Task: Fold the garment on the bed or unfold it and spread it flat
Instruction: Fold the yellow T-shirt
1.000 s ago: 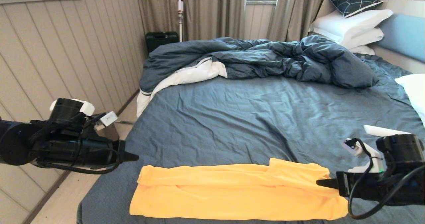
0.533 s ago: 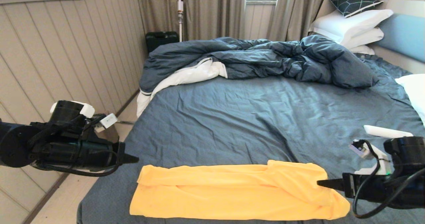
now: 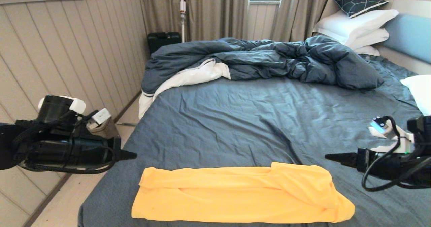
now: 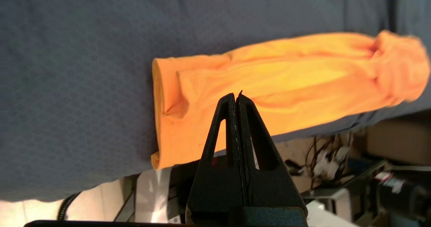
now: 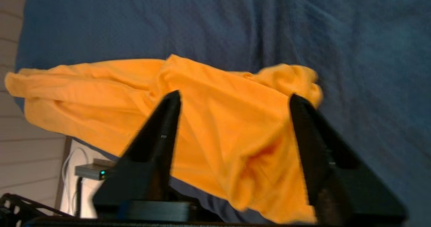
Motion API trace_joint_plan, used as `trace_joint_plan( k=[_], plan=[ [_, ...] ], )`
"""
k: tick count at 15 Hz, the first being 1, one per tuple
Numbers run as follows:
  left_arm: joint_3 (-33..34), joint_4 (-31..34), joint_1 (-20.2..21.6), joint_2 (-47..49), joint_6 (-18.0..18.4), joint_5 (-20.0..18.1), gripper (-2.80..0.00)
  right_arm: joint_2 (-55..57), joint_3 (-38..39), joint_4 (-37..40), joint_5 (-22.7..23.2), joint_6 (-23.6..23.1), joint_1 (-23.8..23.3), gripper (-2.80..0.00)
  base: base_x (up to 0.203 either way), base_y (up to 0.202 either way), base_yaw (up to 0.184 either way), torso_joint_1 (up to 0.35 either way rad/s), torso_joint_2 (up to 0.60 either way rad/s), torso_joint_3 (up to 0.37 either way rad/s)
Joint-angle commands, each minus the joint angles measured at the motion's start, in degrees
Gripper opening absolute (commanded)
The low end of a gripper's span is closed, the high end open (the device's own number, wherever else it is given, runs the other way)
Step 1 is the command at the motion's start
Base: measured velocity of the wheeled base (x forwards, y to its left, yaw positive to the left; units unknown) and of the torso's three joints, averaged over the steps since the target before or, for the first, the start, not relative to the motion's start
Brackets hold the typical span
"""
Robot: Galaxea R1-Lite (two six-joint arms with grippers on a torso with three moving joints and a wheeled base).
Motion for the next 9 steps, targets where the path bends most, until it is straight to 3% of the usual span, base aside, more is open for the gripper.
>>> trace_joint_plan(
  k=[1,4,7,9],
  plan=[
    [1.67,0.38,2.93,-4.49,-0.44,-0.06,-2.80,4.06,-1.40,-0.18,-0.81,0.93,2.79,-2.80,0.000,0.000,0.000,0.000,0.00,0.000],
    [6.56,0.43,7.10,-10.38,-0.26,0.32,-2.80,6.97,-1.77,0.04,-2.49,1.02,5.99,-2.80,0.000,0.000,0.000,0.000,0.00,0.000],
    [8.92,0.91,7.74,-14.47,-0.10,0.43,-2.80,11.85,-5.28,1.20,-12.79,1.45,8.87,-2.80,0.000,0.000,0.000,0.000,0.00,0.000],
    [9.07,1.64,7.67,-14.99,-0.08,0.35,-2.80,14.46,-8.93,3.14,-17.08,3.14,10.82,-2.80,0.000,0.000,0.000,0.000,0.00,0.000]
  ],
)
